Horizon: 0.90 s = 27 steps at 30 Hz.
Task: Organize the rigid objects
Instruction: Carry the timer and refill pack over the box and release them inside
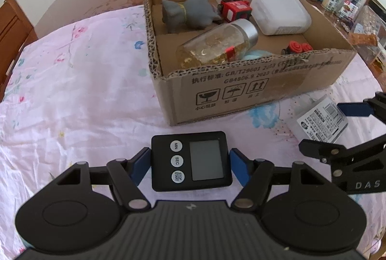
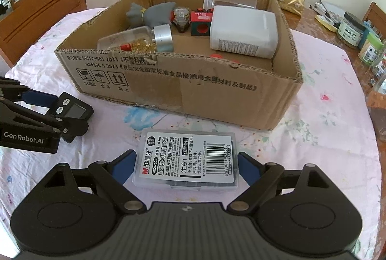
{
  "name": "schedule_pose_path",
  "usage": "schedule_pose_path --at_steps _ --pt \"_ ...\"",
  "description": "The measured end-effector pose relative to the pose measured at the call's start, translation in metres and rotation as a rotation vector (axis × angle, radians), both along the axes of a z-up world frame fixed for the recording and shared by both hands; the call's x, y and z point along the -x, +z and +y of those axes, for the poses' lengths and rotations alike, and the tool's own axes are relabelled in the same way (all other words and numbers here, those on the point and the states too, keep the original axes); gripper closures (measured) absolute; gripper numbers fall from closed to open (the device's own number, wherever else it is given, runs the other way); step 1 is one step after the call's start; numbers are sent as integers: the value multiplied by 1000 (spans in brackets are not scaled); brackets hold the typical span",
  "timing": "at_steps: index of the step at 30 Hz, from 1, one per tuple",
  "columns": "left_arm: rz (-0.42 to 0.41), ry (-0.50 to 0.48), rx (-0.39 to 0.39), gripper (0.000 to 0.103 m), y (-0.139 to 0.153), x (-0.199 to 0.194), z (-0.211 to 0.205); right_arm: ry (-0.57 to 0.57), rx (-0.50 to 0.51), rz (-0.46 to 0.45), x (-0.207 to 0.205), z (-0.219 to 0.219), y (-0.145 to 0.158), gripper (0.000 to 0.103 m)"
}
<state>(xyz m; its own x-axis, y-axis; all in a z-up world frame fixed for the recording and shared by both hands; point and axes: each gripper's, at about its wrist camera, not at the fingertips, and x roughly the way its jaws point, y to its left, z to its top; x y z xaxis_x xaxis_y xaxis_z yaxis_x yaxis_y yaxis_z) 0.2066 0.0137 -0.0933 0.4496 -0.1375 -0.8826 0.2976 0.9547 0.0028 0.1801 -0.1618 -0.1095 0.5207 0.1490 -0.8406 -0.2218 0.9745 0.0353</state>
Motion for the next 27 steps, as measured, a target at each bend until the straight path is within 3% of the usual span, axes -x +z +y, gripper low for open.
schedule_pose_path --at_steps 7,14,19,27 --pt "-2 -53 -7 33 17 2 -1 14 5 -21 5 -8 21 11" --pt "-6 -118 17 33 51 13 2 90 -2 -76 16 -17 68 11" --pt "-45 -126 33 33 75 11 3 90 -32 -144 -2 -19 97 11" --pt "-121 -106 43 33 98 -5 4 5 -30 -144 -60 -13 84 11"
